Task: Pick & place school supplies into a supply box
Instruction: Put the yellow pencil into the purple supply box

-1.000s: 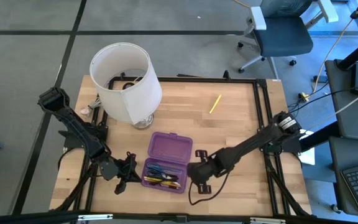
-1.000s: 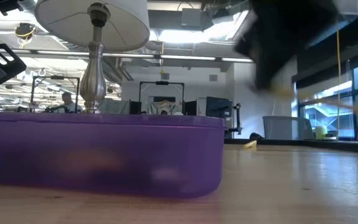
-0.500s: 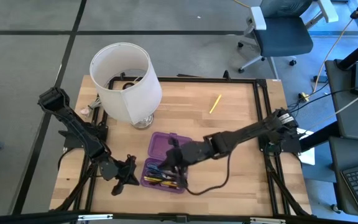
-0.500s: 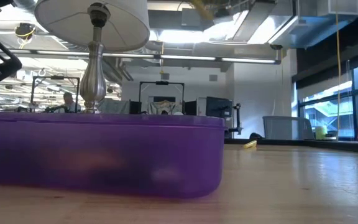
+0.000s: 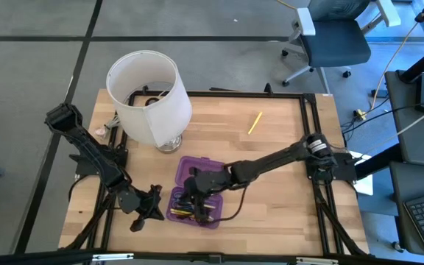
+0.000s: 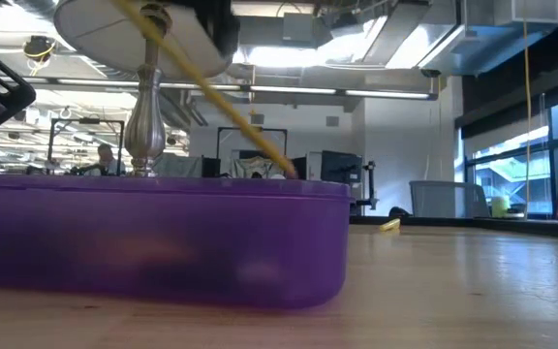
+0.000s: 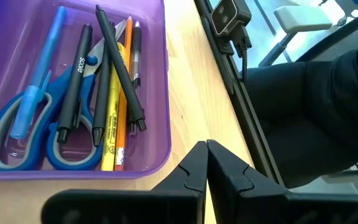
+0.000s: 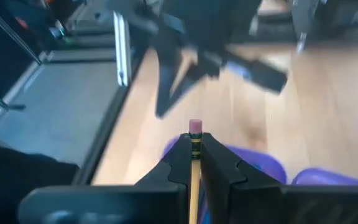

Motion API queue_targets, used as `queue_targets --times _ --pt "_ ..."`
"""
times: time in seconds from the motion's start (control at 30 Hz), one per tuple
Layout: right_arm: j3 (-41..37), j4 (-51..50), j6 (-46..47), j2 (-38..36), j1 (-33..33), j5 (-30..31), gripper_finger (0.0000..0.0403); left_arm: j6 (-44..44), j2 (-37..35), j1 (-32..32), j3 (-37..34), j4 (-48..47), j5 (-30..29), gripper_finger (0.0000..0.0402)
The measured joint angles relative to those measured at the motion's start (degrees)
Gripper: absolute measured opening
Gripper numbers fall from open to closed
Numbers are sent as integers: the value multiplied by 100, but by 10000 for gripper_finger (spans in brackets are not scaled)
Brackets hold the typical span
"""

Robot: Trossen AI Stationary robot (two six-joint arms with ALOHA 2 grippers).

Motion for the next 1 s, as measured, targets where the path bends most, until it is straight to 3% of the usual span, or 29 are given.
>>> queue_targets --times 0.3,0.67,0.8,1.0 --pt "-2 -240 -37 605 -13 -52 27 5 0 0 0 0 -103 4" --pt "0 -1385 -479 677 -11 -50 28 -83 0 0 0 31 -734 4" --pt "-19 -1371 -491 677 -11 -47 28 -83 0 0 0 31 -861 4" --pt "-20 -1360 -608 677 -11 -46 69 5 0 0 0 31 -1111 4"
